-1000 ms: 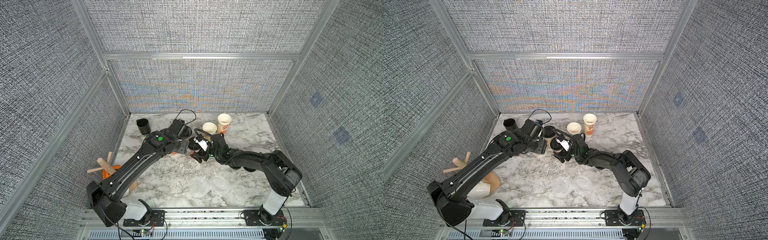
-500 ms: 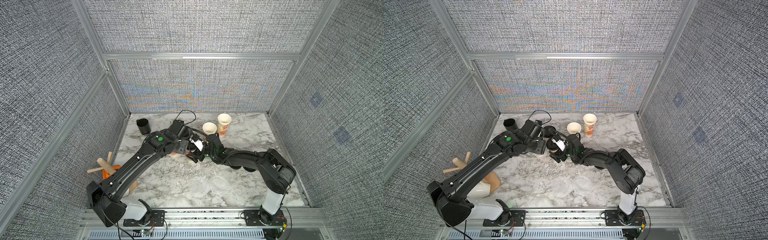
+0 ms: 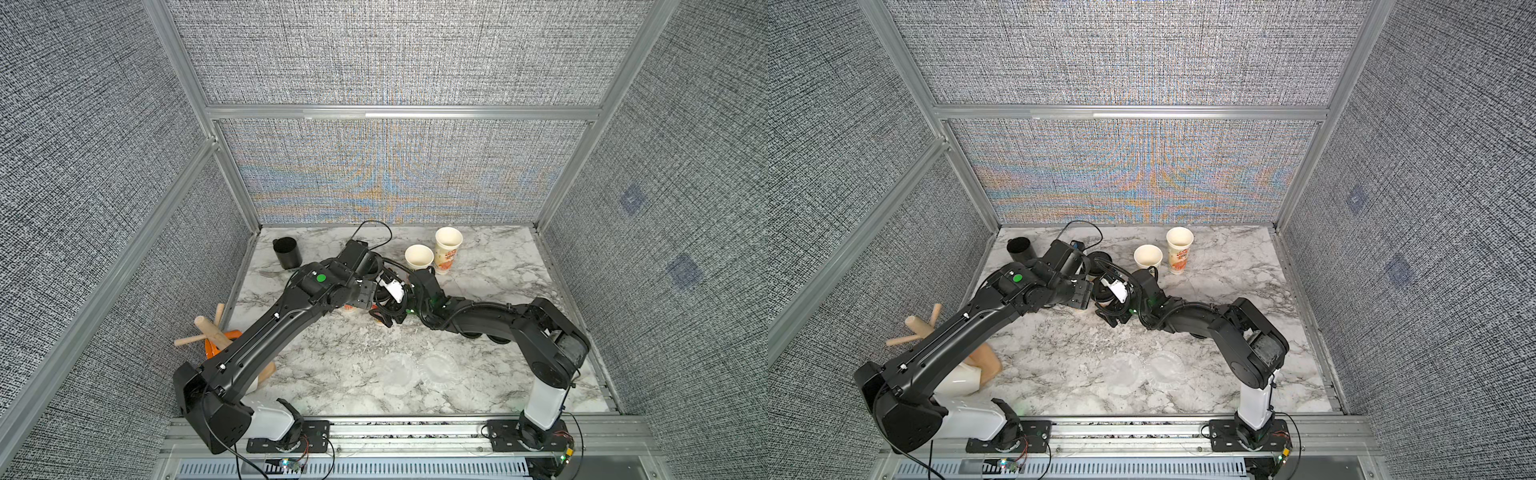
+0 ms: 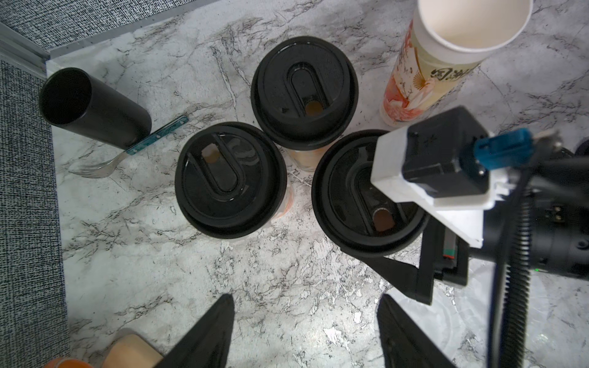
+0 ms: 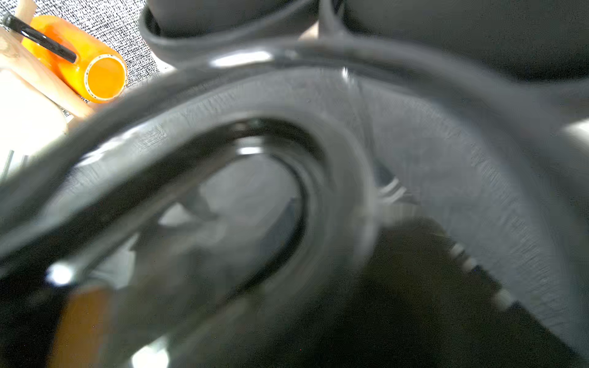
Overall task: Put the leak-proof paper on the milk tea cups
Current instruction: Move the cup to the center of the board.
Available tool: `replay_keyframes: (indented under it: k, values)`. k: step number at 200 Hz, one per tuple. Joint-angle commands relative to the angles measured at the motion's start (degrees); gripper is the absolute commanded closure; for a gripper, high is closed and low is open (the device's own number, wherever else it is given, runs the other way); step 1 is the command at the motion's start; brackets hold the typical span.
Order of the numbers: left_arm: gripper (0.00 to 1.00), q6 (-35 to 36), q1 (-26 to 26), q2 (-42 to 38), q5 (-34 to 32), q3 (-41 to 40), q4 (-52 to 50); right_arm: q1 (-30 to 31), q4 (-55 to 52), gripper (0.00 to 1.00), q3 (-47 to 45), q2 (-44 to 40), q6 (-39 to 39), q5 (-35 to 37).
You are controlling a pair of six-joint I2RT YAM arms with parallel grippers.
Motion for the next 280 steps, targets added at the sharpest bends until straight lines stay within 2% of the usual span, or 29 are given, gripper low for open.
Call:
replay_keyframes:
  k: [1, 61, 114, 151, 169, 193, 210, 237, 262, 280]
  values:
    - [0.27, 0.28, 0.03, 0.13, -0.55, -0.1, 0.02, 0.04, 1.53, 0.02, 0.02, -1.1, -0.28, 1.61]
    - [0.27, 0.13, 0.05, -0.35, -0.55, -0.71, 0.15, -0.45, -0.97, 0.02, -1.09, -3.84, -1.73, 2.27]
    - [0.26, 0.26, 0.04, -0.12, -0.47, -0.81, 0.43, -0.66, -2.3, 0.02, -6.67, -9.61, -2.31, 4.57]
    - [0.26, 0.27, 0.03, 0.05, -0.03, -0.81, 1.65, -2.12, -3.42, 0.02, -12.87, -17.86, -0.99, 8.33]
    - [0.25, 0.48, 0.17, -0.51, 0.86, -1.53, 3.7, -3.75, -3.96, 0.02, -20.06, -24.78, 1.7, 12.05]
    - [0.24, 0.4, 2.74, -3.18, 6.48, -5.66, 10.76, -8.28, -12.21, 0.03, -23.42, -33.01, 8.23, 19.35]
    - [0.24, -1.11, 6.57, -5.14, 13.04, -9.42, 15.76, -11.79, -19.67, 0.04, -22.89, -36.84, 11.63, 21.07]
    - [0.24, -0.91, 8.16, -5.99, 13.43, -10.13, 16.28, -13.3, -23.9, 0.07, -17.81, -38.4, 12.89, 19.56]
    - [0.24, -0.66, 8.56, -7.08, 13.04, -10.93, 16.21, -13.32, -21.97, 0.05, -10.17, -33.86, 11.73, 18.3]
    - [0.24, -0.96, 8.98, -7.99, 13.11, -12.03, 16.62, -13.32, -20.65, 0.02, -4.94, -27.08, 11.62, 18.11]
